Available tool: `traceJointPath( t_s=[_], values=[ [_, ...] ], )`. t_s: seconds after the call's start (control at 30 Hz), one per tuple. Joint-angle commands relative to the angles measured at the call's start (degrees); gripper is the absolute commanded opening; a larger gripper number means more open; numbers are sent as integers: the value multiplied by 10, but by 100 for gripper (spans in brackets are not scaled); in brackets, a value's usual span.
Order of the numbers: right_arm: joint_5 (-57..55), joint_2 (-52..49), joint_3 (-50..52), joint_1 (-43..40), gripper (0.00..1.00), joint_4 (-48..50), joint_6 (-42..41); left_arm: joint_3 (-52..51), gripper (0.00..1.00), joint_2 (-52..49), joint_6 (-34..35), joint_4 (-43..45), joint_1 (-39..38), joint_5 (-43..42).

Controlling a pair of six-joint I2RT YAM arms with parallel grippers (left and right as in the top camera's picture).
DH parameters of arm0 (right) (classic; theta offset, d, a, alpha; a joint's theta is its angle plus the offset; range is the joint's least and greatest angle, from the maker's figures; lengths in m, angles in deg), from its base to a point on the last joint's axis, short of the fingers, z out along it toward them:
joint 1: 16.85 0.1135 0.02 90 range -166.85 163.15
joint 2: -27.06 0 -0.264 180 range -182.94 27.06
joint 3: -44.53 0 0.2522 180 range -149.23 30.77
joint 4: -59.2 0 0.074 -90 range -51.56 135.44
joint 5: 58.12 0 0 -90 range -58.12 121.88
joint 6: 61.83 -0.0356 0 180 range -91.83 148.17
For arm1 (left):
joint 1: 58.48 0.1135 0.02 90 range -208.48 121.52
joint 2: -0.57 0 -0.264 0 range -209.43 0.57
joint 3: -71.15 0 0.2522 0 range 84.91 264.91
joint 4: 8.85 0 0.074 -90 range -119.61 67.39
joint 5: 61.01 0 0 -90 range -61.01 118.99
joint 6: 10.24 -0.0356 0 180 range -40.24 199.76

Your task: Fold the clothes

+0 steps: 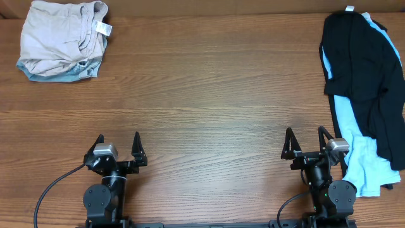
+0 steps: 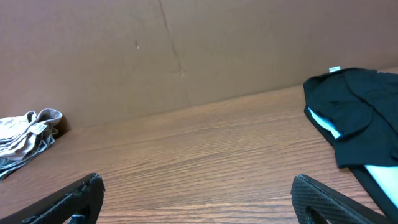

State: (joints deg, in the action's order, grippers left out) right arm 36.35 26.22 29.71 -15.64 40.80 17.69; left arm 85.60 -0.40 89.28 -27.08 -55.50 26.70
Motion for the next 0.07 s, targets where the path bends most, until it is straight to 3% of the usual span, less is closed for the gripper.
traceJointPath(
  t_s=[0.0, 0.03],
  values=[
    [-4, 7, 6, 3, 100, 3, -2, -4, 100, 7, 8, 1, 0, 8],
    [-4, 7, 6, 3, 100, 3, -2, -4, 100, 7, 8, 1, 0, 8]
  ],
)
